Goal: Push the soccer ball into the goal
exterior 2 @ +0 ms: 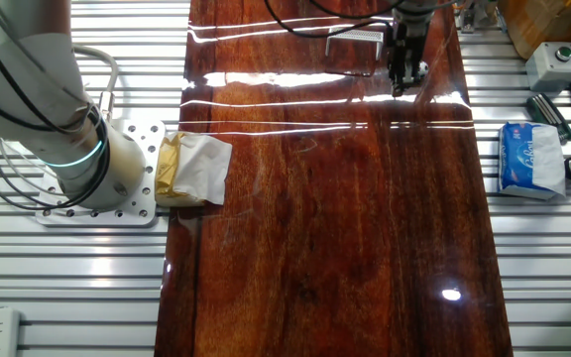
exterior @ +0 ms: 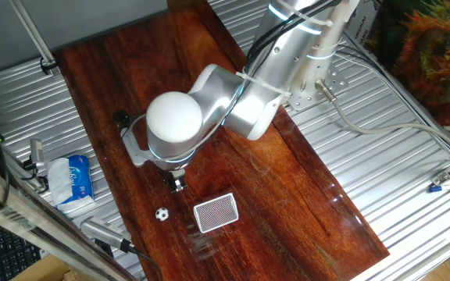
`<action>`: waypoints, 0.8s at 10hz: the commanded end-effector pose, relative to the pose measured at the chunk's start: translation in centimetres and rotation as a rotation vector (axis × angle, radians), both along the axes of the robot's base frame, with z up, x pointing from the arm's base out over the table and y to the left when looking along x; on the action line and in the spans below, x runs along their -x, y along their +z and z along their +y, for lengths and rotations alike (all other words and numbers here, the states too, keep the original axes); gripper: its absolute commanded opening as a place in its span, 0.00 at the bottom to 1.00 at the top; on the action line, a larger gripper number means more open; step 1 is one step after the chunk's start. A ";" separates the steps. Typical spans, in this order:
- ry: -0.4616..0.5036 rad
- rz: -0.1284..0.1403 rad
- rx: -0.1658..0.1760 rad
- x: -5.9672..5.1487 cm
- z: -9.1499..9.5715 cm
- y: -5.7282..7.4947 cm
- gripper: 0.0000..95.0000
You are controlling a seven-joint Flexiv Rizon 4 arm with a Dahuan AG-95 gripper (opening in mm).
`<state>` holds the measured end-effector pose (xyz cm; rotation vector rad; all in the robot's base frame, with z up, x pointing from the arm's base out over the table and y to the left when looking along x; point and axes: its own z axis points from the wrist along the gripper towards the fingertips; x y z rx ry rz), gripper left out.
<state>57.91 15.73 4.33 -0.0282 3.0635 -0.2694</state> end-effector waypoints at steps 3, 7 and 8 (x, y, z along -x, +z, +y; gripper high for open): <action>0.058 -0.002 0.037 0.0 0.0 0.0 0.00; 0.055 0.000 0.035 0.0 0.0 0.0 0.00; 0.056 0.003 0.035 0.0 0.0 0.0 0.00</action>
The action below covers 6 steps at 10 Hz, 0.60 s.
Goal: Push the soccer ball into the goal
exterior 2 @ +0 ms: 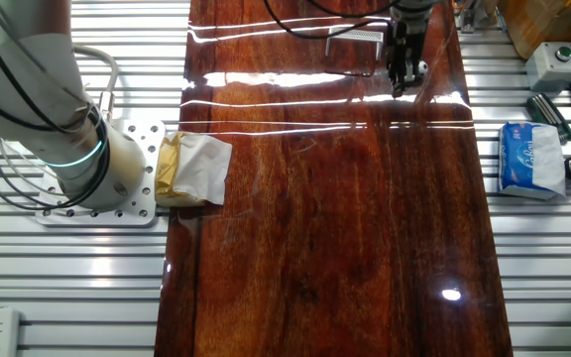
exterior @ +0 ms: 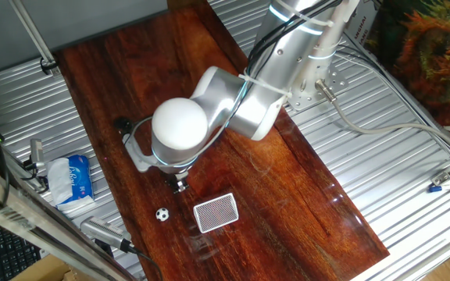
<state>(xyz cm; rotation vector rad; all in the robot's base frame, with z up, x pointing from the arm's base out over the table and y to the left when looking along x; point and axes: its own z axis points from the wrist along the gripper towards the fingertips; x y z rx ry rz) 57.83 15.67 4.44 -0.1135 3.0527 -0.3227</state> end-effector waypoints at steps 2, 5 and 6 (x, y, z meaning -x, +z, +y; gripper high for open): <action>0.006 0.006 -0.002 -0.1 0.0 -0.1 0.00; 0.017 0.006 -0.001 0.0 0.0 -0.1 0.00; 0.010 0.002 -0.008 -0.1 -0.1 -0.1 0.00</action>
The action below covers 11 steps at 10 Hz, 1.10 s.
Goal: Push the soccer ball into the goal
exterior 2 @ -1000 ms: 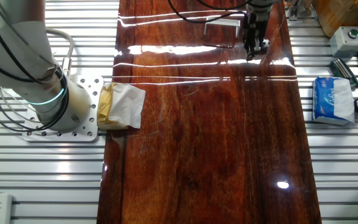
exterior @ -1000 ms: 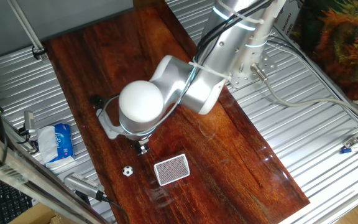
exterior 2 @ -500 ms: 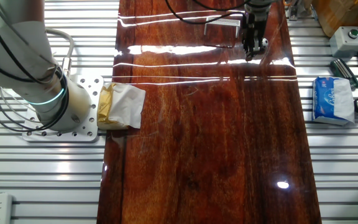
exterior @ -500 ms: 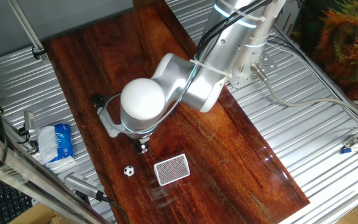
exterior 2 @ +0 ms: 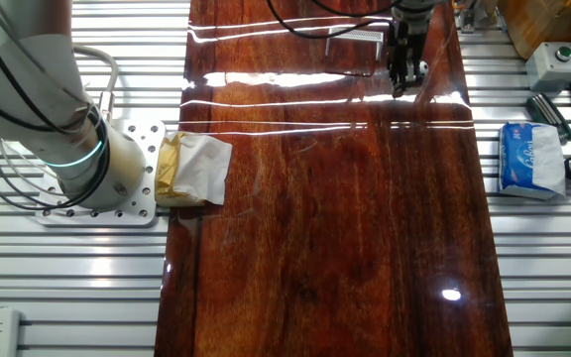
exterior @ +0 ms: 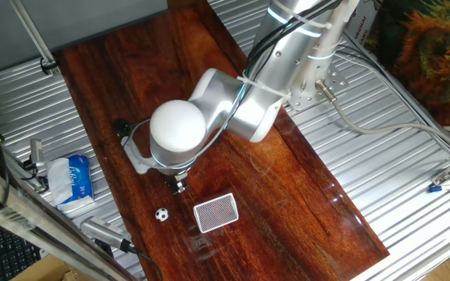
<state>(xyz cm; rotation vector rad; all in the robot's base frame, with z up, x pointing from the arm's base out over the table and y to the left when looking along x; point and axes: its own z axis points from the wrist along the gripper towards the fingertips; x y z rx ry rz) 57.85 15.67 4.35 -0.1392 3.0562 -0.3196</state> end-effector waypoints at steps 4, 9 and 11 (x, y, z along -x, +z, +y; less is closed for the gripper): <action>0.004 0.004 -0.007 -0.4 -0.5 0.2 0.00; 0.001 0.004 -0.020 -1.5 -0.7 1.2 0.00; -0.008 0.011 -0.026 -3.3 -0.3 2.9 0.00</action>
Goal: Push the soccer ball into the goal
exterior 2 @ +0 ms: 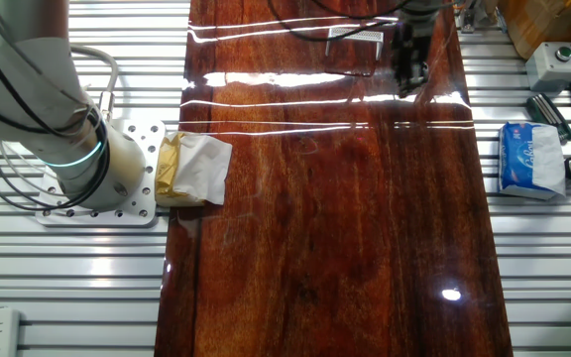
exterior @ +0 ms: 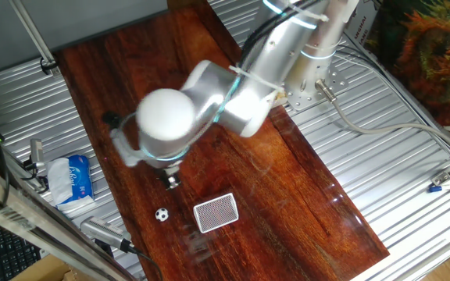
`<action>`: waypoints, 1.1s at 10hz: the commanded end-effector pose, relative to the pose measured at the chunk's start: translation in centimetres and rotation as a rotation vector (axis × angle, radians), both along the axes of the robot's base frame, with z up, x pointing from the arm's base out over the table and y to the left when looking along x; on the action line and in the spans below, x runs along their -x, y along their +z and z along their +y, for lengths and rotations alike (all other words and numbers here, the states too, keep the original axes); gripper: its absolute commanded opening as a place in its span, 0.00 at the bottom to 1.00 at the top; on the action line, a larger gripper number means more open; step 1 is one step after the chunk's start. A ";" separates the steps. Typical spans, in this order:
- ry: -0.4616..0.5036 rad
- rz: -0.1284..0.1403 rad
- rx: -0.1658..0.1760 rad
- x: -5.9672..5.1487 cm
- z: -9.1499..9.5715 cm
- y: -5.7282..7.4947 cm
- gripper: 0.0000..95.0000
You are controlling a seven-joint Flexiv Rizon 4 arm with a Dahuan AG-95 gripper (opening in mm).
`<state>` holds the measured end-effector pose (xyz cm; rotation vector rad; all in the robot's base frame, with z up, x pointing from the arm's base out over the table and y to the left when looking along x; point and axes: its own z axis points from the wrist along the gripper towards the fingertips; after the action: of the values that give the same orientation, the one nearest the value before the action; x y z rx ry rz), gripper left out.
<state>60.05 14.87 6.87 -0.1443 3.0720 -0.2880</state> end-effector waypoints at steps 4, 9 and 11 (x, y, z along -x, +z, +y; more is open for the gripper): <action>-0.001 -0.018 -0.038 -3.0 1.1 2.3 0.00; -0.030 -0.033 -0.141 -4.7 3.0 4.0 0.00; -0.033 -0.045 -0.163 -5.1 3.6 3.5 0.00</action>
<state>64.70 18.26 10.54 -0.0798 3.0375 -0.0406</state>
